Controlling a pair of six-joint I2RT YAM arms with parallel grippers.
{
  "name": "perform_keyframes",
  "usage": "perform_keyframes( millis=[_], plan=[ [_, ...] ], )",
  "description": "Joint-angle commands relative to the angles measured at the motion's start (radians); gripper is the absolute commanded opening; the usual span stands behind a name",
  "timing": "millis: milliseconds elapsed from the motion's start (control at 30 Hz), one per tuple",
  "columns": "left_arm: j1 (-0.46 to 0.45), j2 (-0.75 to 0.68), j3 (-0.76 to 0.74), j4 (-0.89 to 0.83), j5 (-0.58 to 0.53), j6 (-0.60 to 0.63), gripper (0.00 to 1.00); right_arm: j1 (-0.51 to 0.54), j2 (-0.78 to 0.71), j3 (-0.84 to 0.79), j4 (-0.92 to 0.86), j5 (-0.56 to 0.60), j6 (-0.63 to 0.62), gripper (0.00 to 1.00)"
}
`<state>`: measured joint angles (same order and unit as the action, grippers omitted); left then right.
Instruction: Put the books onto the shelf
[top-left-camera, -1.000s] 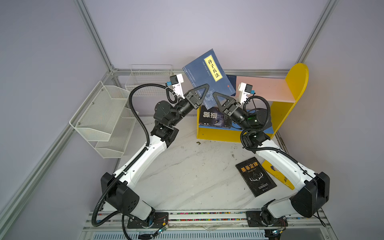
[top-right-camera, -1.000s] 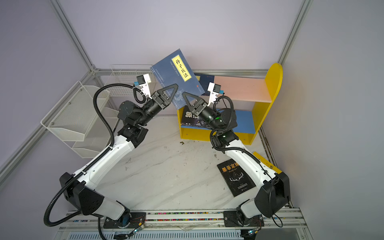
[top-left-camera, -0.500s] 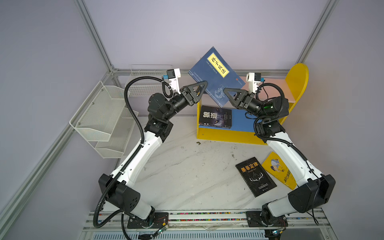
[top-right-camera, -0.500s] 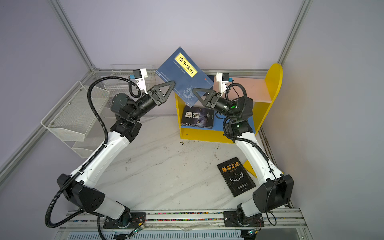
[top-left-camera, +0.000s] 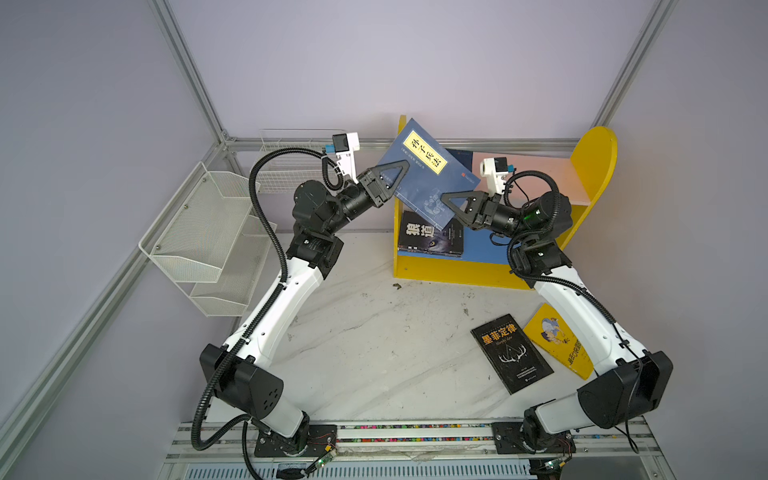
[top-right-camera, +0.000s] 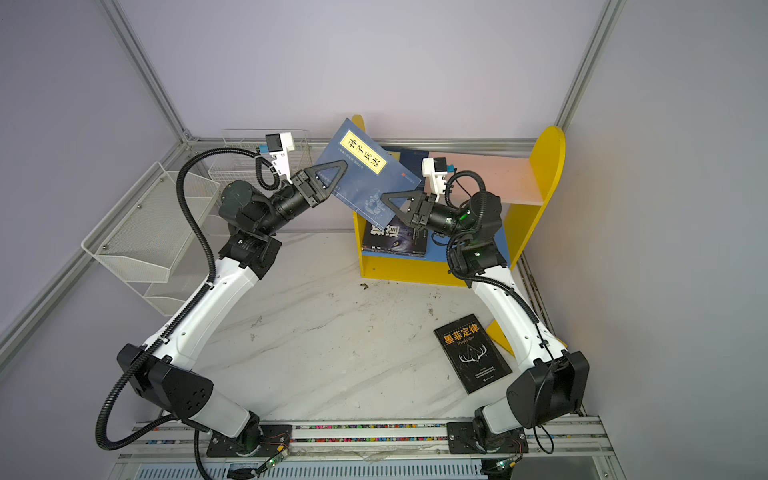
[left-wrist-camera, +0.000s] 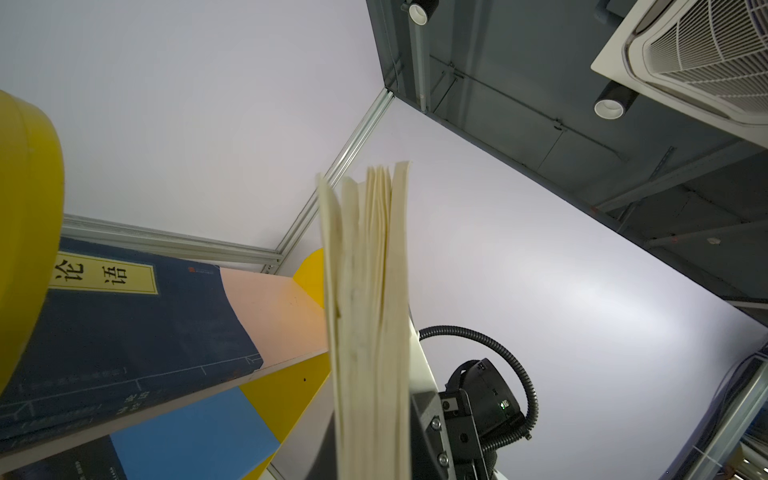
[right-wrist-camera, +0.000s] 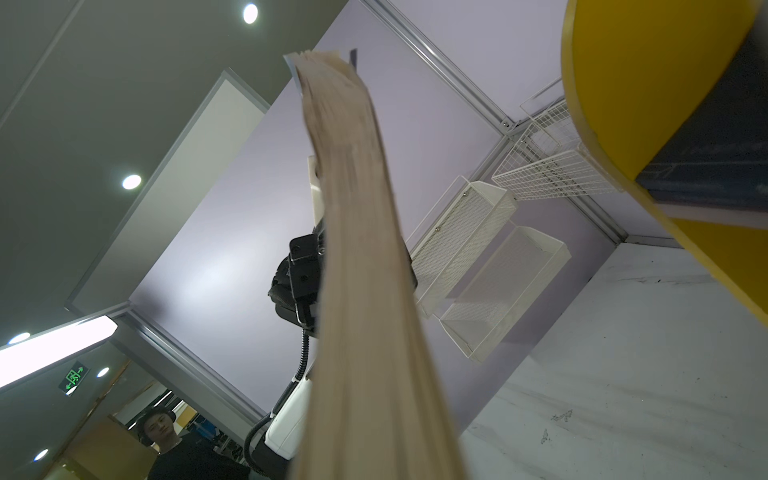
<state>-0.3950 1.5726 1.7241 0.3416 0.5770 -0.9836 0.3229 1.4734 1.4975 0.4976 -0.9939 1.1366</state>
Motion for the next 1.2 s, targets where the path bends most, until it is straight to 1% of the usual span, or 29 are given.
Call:
perform_keyframes(
  millis=[0, 67, 100, 167, 233, 267, 400, 600, 700, 733, 833, 967, 1067, 1167],
  plan=[
    [0.007, -0.018, 0.081, 0.058, -0.027, 0.028, 0.0, -0.004, -0.056, -0.012, 0.016, 0.064, -0.021, 0.33],
    [0.007, -0.036, 0.041, 0.097, -0.092, 0.019, 0.0, -0.005, -0.089, -0.053, 0.001, 0.179, -0.067, 0.52],
    [0.007, -0.042, 0.021, 0.127, -0.131, 0.011, 0.0, -0.003, -0.094, -0.086, 0.018, 0.234, -0.069, 0.58],
    [0.008, -0.046, -0.014, 0.2, -0.234, -0.03, 0.0, 0.001, -0.163, -0.174, 0.086, 0.323, -0.057, 0.6],
    [0.008, -0.03, -0.021, 0.264, -0.296, -0.08, 0.0, 0.006, -0.207, -0.243, 0.144, 0.38, -0.049, 0.67],
    [0.005, -0.012, -0.016, 0.299, -0.312, -0.11, 0.0, 0.007, -0.224, -0.262, 0.143, 0.401, -0.054, 0.67],
    [-0.011, 0.061, 0.015, 0.388, -0.352, -0.204, 0.0, 0.026, -0.243, -0.27, 0.111, 0.459, -0.085, 0.68],
    [-0.051, 0.097, 0.031, 0.387, -0.397, -0.23, 0.0, 0.044, -0.216, -0.213, 0.126, 0.528, -0.166, 0.69],
    [-0.065, 0.108, 0.04, 0.373, -0.395, -0.231, 0.0, 0.053, -0.185, -0.174, 0.14, 0.534, -0.206, 0.69],
    [-0.069, 0.11, 0.041, 0.374, -0.395, -0.233, 0.0, 0.059, -0.173, -0.157, 0.128, 0.536, -0.223, 0.69],
    [-0.076, 0.117, 0.046, 0.384, -0.39, -0.24, 0.0, 0.068, -0.136, -0.088, -0.002, 0.556, -0.273, 0.68],
    [-0.079, 0.111, 0.037, 0.401, -0.382, -0.247, 0.0, 0.08, -0.117, -0.085, -0.028, 0.593, -0.26, 0.64],
    [-0.079, 0.103, 0.028, 0.406, -0.372, -0.25, 0.0, 0.09, -0.117, -0.085, -0.063, 0.64, -0.268, 0.62],
    [-0.079, 0.098, 0.019, 0.43, -0.366, -0.254, 0.0, 0.093, -0.105, -0.063, -0.111, 0.66, -0.255, 0.61]
  ],
)
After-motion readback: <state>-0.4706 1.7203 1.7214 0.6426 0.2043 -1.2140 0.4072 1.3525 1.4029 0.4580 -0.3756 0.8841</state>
